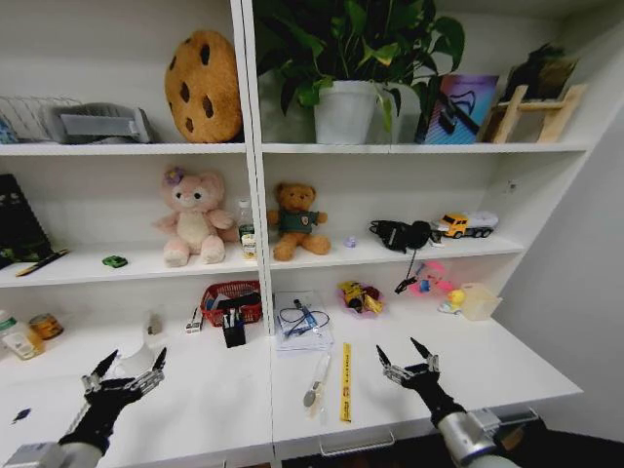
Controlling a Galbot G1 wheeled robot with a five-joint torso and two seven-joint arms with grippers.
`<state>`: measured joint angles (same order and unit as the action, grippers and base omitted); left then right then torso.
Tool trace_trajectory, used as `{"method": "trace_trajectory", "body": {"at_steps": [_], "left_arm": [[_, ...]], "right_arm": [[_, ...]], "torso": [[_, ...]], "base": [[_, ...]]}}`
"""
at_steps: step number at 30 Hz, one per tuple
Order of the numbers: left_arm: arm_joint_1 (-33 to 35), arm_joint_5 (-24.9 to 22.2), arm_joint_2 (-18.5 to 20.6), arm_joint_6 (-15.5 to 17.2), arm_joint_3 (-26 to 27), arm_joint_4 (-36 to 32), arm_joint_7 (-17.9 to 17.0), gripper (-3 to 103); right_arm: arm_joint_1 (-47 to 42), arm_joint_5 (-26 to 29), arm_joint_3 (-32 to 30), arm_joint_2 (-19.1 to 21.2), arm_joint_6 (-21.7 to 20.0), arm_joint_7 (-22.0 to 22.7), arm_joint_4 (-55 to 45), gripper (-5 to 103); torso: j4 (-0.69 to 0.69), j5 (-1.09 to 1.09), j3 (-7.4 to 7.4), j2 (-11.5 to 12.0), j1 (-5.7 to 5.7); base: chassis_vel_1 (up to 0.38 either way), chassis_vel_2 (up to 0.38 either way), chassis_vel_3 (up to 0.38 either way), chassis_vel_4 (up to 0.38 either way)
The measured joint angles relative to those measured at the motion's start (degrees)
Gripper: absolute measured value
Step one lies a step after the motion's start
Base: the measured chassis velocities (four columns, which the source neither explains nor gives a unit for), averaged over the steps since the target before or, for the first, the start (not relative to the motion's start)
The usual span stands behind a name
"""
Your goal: Organize the objects on the table.
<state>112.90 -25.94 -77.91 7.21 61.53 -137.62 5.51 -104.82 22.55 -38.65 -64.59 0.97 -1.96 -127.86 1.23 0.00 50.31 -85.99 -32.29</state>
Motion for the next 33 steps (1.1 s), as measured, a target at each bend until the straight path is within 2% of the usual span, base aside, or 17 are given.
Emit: {"method": "trace_trajectory", "body": {"at_steps": [22,31,33], "left_arm": [[0.0,0.0,0.0,0.0,0.0,0.0,0.0,100],[0.0,0.0,0.0,0.0,0.0,0.0,0.0,100],[0.0,0.0,0.0,0.0,0.0,0.0,0.0,100]], "right_arm": [[0.3,0.1,0.1,0.1,-0.2,0.1,0.2,100],[0.3,0.2,0.1,0.1,-0.2,0.1,0.3,100],[0.3,0.2,0.1,0.1,-0.2,0.1,0.3,100]], "torso": [[-0.01,0.01,0.01,0.0,-0.01],[0.01,-0.02,-0.01,0.0,0.01],[-0.03,0.0,0.01,0.0,-0.02]], "base": [[0.003,0.002,-0.004,-0.004],[0.176,0.164,-0.157,-0.173],[0.234,0.232,-0.229,-0.228]]}}
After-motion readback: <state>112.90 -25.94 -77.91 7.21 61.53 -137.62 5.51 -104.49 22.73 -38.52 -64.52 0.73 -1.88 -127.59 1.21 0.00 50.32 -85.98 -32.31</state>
